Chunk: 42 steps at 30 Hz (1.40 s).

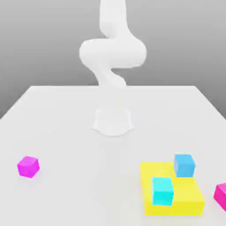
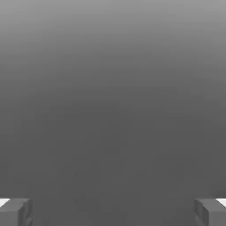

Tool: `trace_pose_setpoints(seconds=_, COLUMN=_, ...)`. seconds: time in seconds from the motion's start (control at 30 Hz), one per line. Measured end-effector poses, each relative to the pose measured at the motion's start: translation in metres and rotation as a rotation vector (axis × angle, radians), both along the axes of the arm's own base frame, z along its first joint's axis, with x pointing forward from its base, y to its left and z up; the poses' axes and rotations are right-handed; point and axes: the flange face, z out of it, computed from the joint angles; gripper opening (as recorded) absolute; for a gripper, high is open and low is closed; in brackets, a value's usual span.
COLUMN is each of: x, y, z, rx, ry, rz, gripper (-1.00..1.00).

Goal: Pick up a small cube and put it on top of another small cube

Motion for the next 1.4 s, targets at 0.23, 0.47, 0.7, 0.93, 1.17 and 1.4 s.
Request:
trace_pose_setpoints(seconds=0.23, x=0.072, y=0.073, z=-0.098, rx=0.031, ry=0.186, rz=0.088, gripper=0.0)
trace_pose_setpoints(seconds=0.47, x=0.103, y=0.158, z=-0.212, rx=0.02, ry=0.368, rz=0.161, gripper=0.0)
trace_pose_setpoints(seconds=0.7, x=0.09, y=0.248, z=-0.336, rx=-0.038, ry=0.543, rz=0.236, gripper=0.0)
trace_pose_setpoints(seconds=0.93, x=0.047, y=0.303, z=-0.465, rx=-0.127, ry=0.701, rz=0.263, gripper=0.0)
trace_pose_setpoints(seconds=1.17, x=0.037, y=0.311, z=-0.548, rx=-0.145, ry=0.724, rz=0.269, gripper=-1.0)
trace_pose_setpoints(seconds=1.4, x=0.037, y=0.312, z=-0.536, rx=-0.145, ry=0.724, rz=0.27, gripper=-1.0)
